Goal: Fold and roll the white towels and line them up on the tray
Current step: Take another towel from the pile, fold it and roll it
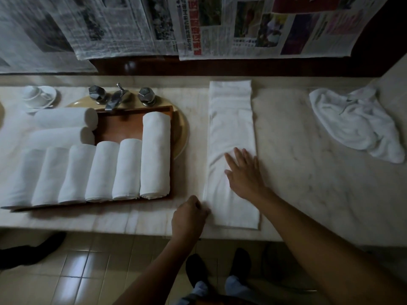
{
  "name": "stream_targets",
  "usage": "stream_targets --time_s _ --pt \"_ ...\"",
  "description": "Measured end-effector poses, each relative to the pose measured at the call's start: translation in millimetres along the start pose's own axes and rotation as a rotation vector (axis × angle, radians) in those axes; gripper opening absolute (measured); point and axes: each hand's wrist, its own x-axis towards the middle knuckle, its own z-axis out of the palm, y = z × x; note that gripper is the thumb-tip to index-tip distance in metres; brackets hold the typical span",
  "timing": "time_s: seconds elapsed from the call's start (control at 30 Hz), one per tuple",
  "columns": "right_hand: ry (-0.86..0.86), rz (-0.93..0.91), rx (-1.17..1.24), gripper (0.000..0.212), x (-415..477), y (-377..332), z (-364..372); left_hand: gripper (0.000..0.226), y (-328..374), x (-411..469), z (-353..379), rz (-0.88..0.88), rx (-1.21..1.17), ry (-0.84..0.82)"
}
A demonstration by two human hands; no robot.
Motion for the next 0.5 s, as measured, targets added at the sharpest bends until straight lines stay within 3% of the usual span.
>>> stream_targets --time_s 0.1,0.2,0.27,0.37,0.5 --pt "0.069 0.038 0.079 0.063 -40.8 -12.1 6.2 0.038 -0.1 2.9 13.5 0.33 0.139 0.132" --pt "0.07 0.09 0.119 0.06 -92.4 -16.7 31.0 0.058 -4.3 5.5 26.1 0.579 0.411 0.02" --pt "0.054 0.132 0.119 0.06 -118.5 -6.1 41.0 0.061 -21.2 8.4 27.2 0.621 0.459 -0.054" --pt "0.07 0.204 0.083 0.065 -147.8 21.0 43.0 0.066 -41.4 9.1 18.3 0.58 0.395 0.014" --pt "0.116 0.228 0.139 0.069 -148.5 22.1 30.3 0.068 -15.9 15.1 23.1 0.61 0.367 0.01"
